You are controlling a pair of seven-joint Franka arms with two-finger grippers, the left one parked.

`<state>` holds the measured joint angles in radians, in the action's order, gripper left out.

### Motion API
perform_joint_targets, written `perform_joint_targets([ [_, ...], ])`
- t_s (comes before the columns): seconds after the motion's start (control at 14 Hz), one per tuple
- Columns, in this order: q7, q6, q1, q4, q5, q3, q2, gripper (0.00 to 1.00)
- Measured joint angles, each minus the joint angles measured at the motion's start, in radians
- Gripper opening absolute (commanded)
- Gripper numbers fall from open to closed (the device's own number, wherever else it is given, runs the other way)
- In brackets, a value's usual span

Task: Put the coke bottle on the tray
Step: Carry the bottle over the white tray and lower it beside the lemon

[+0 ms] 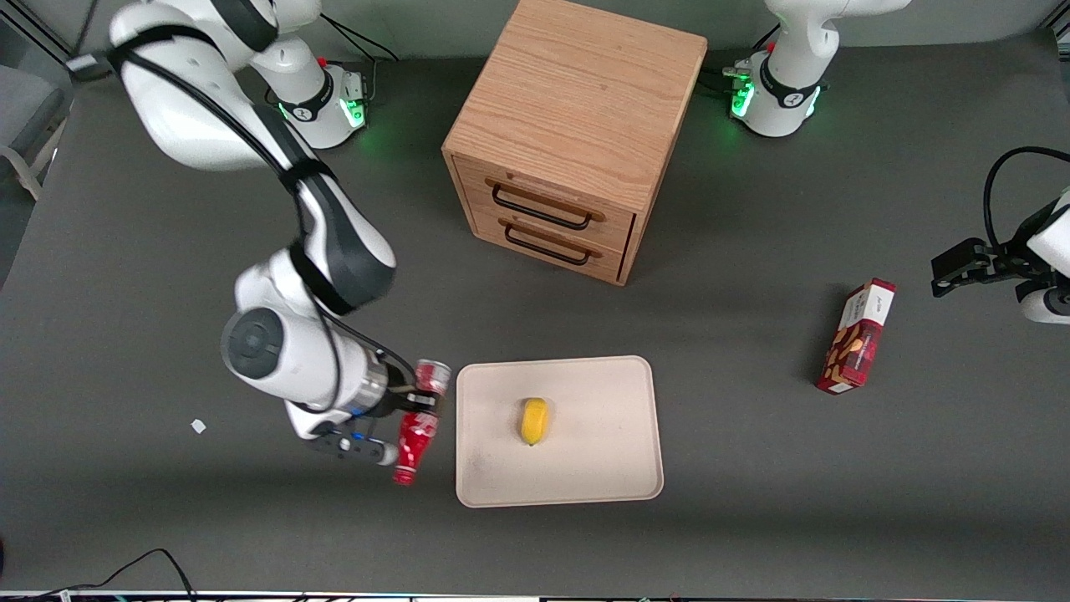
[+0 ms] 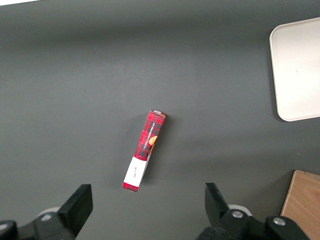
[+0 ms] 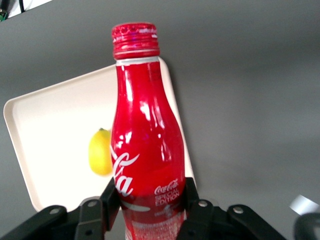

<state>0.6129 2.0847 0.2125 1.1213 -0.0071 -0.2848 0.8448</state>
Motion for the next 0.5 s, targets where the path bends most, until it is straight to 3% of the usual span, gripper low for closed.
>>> perform_joint_targets([
  [0.5,0.072,0.139,0.042,-0.043,0.0,0.0,0.18,0.0],
])
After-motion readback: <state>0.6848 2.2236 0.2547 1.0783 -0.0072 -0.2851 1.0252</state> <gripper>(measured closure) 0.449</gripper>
